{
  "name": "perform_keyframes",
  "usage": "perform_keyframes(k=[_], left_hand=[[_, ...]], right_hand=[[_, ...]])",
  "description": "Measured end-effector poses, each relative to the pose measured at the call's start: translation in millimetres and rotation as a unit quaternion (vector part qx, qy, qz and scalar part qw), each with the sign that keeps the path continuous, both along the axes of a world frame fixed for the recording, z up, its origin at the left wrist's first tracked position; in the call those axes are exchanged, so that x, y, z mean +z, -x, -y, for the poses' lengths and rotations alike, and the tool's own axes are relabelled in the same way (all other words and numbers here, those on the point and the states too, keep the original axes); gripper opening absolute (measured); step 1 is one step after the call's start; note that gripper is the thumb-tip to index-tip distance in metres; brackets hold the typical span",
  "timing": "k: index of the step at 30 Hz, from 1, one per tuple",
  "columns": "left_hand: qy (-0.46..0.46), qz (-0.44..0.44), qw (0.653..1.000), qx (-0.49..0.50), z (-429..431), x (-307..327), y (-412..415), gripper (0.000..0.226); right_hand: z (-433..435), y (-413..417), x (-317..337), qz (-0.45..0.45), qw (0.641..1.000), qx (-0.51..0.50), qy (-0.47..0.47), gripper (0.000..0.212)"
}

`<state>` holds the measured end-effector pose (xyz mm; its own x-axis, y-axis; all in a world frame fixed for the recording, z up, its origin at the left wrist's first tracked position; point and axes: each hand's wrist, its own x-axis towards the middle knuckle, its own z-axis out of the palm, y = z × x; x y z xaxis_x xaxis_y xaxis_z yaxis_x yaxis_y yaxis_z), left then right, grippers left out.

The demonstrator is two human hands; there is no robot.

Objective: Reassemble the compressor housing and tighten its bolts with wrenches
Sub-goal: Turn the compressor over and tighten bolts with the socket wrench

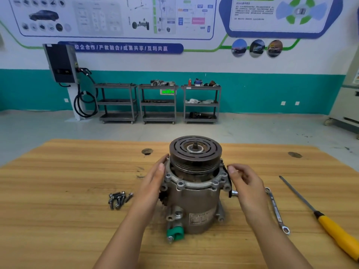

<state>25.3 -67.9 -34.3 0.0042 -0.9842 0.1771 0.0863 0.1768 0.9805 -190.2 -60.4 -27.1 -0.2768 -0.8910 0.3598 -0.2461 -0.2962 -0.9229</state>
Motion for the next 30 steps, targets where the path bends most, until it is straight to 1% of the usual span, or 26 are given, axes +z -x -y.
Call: perform_keyframes(k=[1,2,3,4,5,6,7,8,10,11,14,16,19,21,22,24,28,30], left_hand=[[0.011,-0.013,1.0,-0.024,-1.4,-2.8,-2.5,0.076],[0.021,-0.018,0.999,-0.046,-1.0,-4.8,-6.1,0.087],[0.027,-0.019,0.997,-0.065,-0.5,-5.7,-8.7,0.093],[0.03,-0.02,0.997,-0.074,-0.2,-6.6,-10.1,0.092],[0.033,-0.025,0.996,-0.077,0.6,-7.4,-10.6,0.084],[0.037,-0.032,0.996,-0.079,1.5,-8.6,-10.8,0.074],[0.038,-0.037,0.995,-0.08,1.9,-9.0,-10.5,0.071],[0.042,-0.039,0.995,-0.078,2.6,-9.6,-10.1,0.076],[0.057,-0.035,0.995,-0.069,3.6,-10.8,-9.4,0.089],[0.063,-0.034,0.995,-0.066,3.0,-10.4,-9.6,0.091],[0.082,-0.02,0.995,-0.057,1.0,-13.3,-11.6,0.085],[0.085,-0.012,0.995,-0.05,0.9,-17.2,-11.8,0.08],[0.085,-0.006,0.995,-0.047,-1.0,-18.0,-8.9,0.095],[0.088,-0.009,0.995,-0.049,-2.1,-17.4,-5.6,0.098],[0.091,-0.013,0.994,-0.053,-2.1,-17.3,-4.7,0.098],[0.099,-0.022,0.993,-0.058,-2.6,-16.5,-3.9,0.094],[0.106,-0.025,0.994,-0.031,-3.9,-16.8,-0.8,0.09],[0.121,-0.017,0.993,-0.009,-4.4,-18.1,2.5,0.081]], right_hand=[[-0.4,-1.3,-1.0,-0.013,0.999,0.025,0.036,0.014],[0.5,-1.8,-1.9,-0.025,0.996,0.069,0.058,0.031],[1.3,-0.9,-1.9,-0.029,0.99,0.119,0.064,0.053],[2.1,1.3,-1.5,-0.027,0.984,0.163,0.06,0.074],[3.4,3.7,-1.6,-0.027,0.979,0.195,0.054,0.091],[4.2,5.3,-2.0,-0.032,0.975,0.216,0.05,0.101],[3.9,5.9,-2.5,-0.044,0.972,0.227,0.05,0.107],[2.8,5.4,-3.5,-0.06,0.97,0.23,0.052,0.11],[1.6,1.9,-5.6,-0.072,0.971,0.22,0.052,0.111],[1.1,0.1,-6.1,-0.068,0.972,0.218,0.048,0.112],[-1.5,-2.9,-7.9,-0.057,0.972,0.227,0.036,0.116],[-2.9,-4.0,-9.0,-0.06,0.972,0.224,0.03,0.112],[-2.1,-5.9,-8.3,-0.056,0.975,0.216,0.021,0.107],[-0.9,-5.1,-6.7,-0.055,0.974,0.221,0.013,0.097],[-0.2,-4.4,-6.0,-0.054,0.973,0.224,0.01,0.091],[0.4,-3.1,-5.6,-0.044,0.973,0.226,0.009,0.085],[1.8,-3.6,-8.5,-0.02,0.973,0.23,0.023,0.089],[2.5,-3.7,-9.3,-0.009,0.972,0.233,0.024,0.094]])
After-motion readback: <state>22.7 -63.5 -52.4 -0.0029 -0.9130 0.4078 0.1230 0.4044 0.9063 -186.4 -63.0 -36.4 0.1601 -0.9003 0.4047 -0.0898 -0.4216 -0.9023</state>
